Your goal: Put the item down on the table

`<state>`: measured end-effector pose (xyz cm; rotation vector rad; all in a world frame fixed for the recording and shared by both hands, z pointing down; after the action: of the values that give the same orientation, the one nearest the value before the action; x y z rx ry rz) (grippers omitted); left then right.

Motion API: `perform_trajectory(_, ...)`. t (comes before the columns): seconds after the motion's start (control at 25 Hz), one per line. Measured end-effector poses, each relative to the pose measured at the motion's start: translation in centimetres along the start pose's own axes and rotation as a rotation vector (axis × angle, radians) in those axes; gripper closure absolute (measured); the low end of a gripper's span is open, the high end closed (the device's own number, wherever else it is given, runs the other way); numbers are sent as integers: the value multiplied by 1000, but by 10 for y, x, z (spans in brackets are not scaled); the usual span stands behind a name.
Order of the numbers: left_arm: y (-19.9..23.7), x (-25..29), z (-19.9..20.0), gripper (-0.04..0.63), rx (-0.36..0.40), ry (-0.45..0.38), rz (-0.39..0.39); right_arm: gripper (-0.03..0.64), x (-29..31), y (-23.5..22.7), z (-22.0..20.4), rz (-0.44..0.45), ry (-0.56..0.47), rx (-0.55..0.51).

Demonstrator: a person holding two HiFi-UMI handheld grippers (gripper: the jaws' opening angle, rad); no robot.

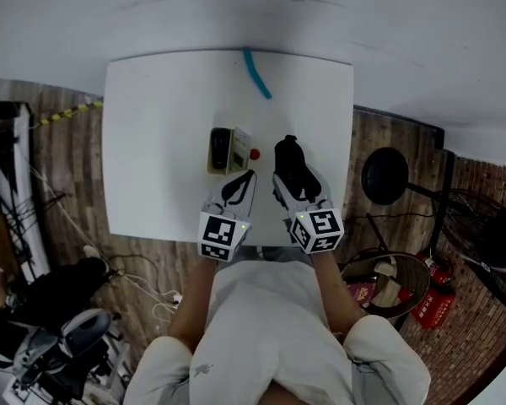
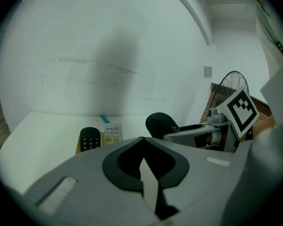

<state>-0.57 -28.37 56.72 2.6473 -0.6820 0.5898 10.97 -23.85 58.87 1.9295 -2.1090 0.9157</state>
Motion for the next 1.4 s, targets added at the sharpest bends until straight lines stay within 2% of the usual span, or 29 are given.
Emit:
perform_trajectory(0.76,-13,26,-21,578,-29,71,-23,337,41,-26,-50,-4,159,86)
perform_trajectory(1.4,-14,32,-29,578,-43,92,-27,330,60,-33,-68,24,208,135)
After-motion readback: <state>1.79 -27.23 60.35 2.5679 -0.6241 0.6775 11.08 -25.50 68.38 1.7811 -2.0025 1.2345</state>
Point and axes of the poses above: the fingertips, and each gripper's own axes: x forward along the fingers, y to its left, z out of its top, the point moved 4 cm from there along -x, backward along the fingers
